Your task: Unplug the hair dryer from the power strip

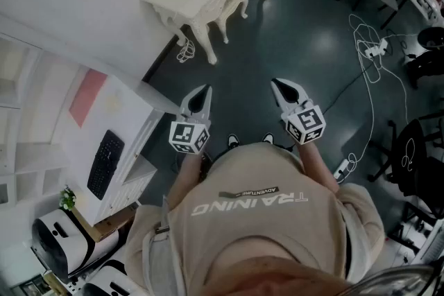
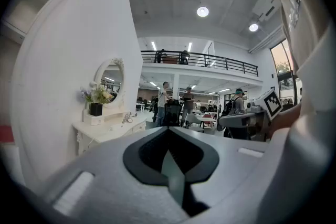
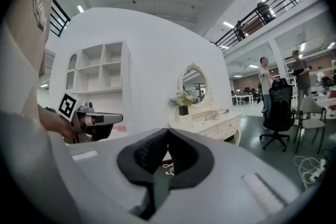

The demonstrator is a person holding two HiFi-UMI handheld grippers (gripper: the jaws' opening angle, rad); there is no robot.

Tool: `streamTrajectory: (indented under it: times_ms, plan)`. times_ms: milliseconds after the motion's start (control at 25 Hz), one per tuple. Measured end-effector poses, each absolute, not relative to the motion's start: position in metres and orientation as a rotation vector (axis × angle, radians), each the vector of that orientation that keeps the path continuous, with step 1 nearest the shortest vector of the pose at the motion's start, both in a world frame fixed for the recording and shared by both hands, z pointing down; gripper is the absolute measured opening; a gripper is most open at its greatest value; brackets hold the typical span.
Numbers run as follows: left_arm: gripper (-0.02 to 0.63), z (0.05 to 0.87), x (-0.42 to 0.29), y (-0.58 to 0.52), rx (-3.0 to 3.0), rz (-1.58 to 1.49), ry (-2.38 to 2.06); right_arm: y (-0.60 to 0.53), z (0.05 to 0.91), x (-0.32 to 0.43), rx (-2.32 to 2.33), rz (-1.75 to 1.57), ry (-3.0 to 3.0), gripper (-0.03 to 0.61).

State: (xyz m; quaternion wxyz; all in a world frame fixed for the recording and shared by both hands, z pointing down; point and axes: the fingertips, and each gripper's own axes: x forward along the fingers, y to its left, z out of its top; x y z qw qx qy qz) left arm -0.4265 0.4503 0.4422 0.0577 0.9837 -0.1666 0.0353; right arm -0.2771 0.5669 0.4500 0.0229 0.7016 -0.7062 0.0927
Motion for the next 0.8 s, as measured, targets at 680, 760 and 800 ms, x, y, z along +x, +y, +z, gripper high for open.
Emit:
streamTrajectory:
  times_ms: [680, 760, 800]
  plan:
    - [0.006, 0.445, -0.425, 0.390, 3.009, 0.073, -0.406, 0.510, 0.449, -0.279, 2.221, 0.250, -2.143, 0.003]
    - [0.006, 0.452, -0.429, 0.379, 2.991, 0.082, -0.380, 0.499, 0.454, -0.280, 2.250, 0.268, -2.131, 0.003]
    - [0.006, 0.456, -0.431, 0.374, 2.973, 0.083, -0.365, 0.494, 0.457, -0.281, 2.269, 0.282, -2.122, 0.003]
